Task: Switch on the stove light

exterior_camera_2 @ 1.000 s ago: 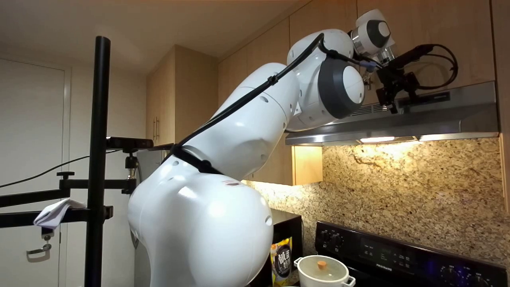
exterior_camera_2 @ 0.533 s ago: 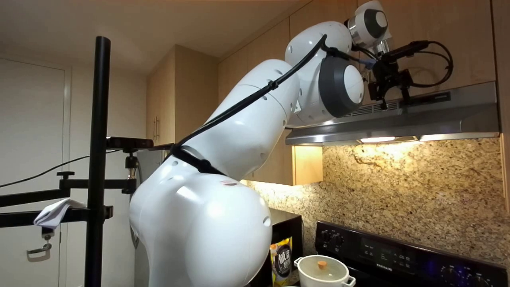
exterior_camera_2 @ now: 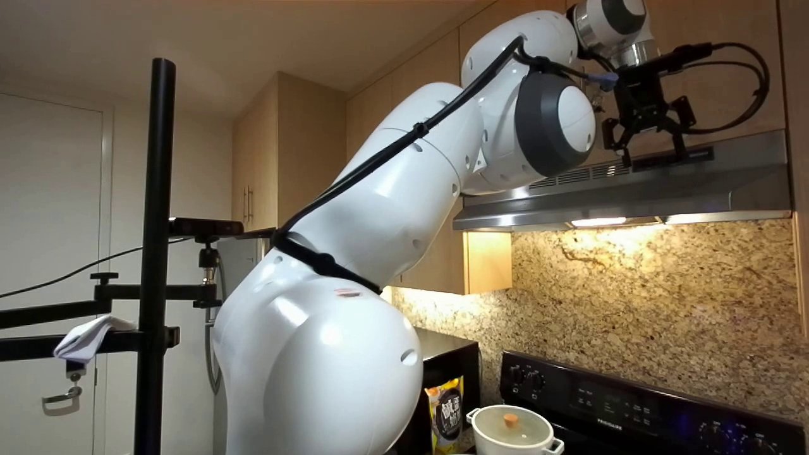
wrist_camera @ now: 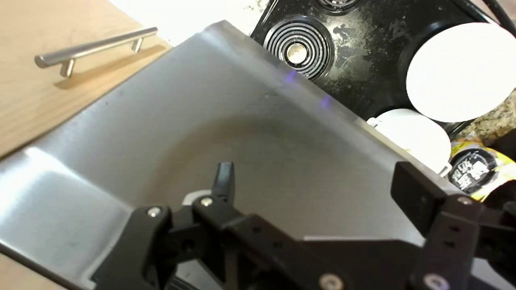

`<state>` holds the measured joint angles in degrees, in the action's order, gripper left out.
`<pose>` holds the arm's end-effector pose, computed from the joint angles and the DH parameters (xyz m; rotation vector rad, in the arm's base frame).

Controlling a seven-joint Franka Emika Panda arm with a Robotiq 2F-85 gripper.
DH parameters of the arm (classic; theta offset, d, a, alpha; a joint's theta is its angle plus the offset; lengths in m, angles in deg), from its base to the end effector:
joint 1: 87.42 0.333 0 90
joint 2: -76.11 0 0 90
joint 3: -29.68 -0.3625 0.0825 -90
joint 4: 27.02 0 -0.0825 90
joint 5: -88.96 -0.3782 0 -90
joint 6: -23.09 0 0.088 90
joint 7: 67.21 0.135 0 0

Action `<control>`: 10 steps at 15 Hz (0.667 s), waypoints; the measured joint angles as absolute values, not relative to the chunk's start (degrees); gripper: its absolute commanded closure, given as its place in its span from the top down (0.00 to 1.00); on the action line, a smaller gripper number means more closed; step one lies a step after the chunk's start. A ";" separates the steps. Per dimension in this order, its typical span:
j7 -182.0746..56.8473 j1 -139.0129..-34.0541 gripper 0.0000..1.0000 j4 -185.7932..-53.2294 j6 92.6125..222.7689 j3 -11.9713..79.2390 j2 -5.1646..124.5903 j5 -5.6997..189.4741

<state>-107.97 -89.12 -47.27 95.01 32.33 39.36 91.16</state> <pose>0.6736 -0.0397 0.7419 2.8207 0.9216 0.3254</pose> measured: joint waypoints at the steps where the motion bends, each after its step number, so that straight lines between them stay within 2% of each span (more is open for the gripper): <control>1: -107.73 -89.51 1.00 -47.28 95.06 32.12 39.41 91.21; 10: -107.73 -88.92 1.00 -47.32 95.15 31.98 39.20 91.90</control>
